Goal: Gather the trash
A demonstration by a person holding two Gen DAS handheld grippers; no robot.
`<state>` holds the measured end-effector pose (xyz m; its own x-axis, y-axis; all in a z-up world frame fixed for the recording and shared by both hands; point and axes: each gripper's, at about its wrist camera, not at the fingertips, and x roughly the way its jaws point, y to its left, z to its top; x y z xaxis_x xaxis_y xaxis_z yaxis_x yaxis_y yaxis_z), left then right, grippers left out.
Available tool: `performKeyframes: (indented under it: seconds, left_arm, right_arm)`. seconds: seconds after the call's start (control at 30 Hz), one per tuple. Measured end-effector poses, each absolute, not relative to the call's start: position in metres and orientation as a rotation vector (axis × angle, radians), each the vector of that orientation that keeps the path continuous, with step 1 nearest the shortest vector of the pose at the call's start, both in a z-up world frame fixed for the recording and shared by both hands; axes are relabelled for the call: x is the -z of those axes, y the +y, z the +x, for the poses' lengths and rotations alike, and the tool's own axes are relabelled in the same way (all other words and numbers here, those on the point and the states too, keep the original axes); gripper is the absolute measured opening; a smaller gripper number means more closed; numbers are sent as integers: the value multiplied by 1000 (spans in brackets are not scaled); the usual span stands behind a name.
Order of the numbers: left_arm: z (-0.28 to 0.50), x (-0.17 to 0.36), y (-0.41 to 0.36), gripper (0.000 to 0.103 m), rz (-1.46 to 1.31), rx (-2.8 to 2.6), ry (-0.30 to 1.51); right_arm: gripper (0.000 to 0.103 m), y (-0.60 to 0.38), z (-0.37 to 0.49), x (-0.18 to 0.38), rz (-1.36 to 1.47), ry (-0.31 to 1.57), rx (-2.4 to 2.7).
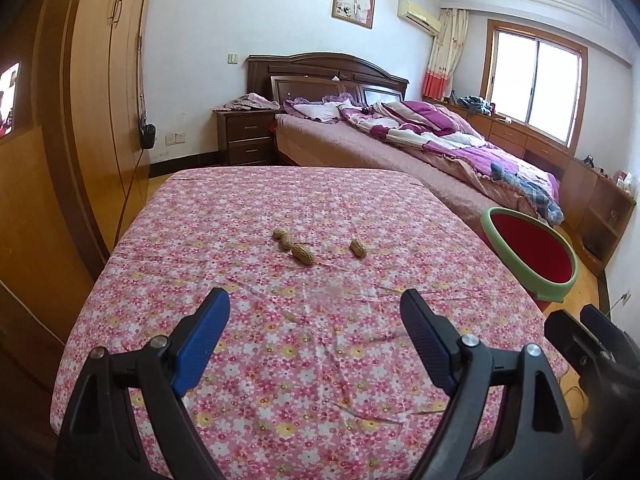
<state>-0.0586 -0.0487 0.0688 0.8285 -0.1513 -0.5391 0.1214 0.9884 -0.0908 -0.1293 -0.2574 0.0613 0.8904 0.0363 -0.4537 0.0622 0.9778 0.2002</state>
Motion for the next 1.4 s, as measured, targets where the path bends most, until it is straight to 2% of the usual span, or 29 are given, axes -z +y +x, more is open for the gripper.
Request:
performKeyframes:
  seconds: [1.4]
  left_arm:
    - [-63, -69, -49, 86, -47, 141, 567]
  right_arm:
    - [102, -260, -129, -55, 224, 489, 16]
